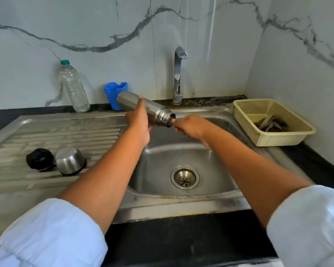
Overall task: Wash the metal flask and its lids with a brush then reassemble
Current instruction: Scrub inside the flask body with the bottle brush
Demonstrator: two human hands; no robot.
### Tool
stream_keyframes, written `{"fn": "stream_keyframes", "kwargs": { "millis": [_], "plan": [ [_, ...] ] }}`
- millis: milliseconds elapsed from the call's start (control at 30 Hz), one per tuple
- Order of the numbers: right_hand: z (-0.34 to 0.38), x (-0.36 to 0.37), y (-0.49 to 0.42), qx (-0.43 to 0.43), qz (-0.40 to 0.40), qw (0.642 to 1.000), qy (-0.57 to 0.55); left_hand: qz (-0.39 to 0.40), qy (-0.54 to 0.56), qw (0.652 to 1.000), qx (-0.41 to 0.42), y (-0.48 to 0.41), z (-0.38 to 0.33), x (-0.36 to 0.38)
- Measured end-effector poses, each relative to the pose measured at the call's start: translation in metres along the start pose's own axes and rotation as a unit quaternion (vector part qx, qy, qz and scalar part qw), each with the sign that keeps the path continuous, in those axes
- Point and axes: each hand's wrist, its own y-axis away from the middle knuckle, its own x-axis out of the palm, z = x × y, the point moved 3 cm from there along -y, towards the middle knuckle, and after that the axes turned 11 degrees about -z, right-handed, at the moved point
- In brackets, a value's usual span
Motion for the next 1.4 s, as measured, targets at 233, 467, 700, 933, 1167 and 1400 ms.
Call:
{"fn": "stream_keyframes", "kwargs": {
  "millis": [233,467,700,933,1167,1400],
  "plan": [
    [-0.008,0.012,0.037,-0.057,-0.009,0.997,0.054,0.047,-0.001,0.998,-0.039,0.016,0.023,-0.019],
    [-0.035,0.017,0.057,-0.071,-0.048,0.996,0.009,0.079,0.062,0.995,-0.022,0.041,0.028,-0.023],
    [-0.043,0.012,0.057,-0.075,-0.070,0.994,0.026,0.124,0.036,0.992,0.012,0.048,0.033,-0.024],
    [-0.045,0.003,0.044,-0.103,-0.087,0.990,0.051,0.109,0.007,0.994,0.027,0.042,0.034,-0.023],
    [-0.037,0.006,0.050,-0.098,-0.057,0.993,0.024,0.130,0.046,0.990,0.020,0.044,0.030,-0.018],
    [-0.034,0.013,0.057,0.050,0.115,0.965,-0.232,0.148,0.113,0.982,0.006,0.045,0.022,-0.018]
  ]
}}
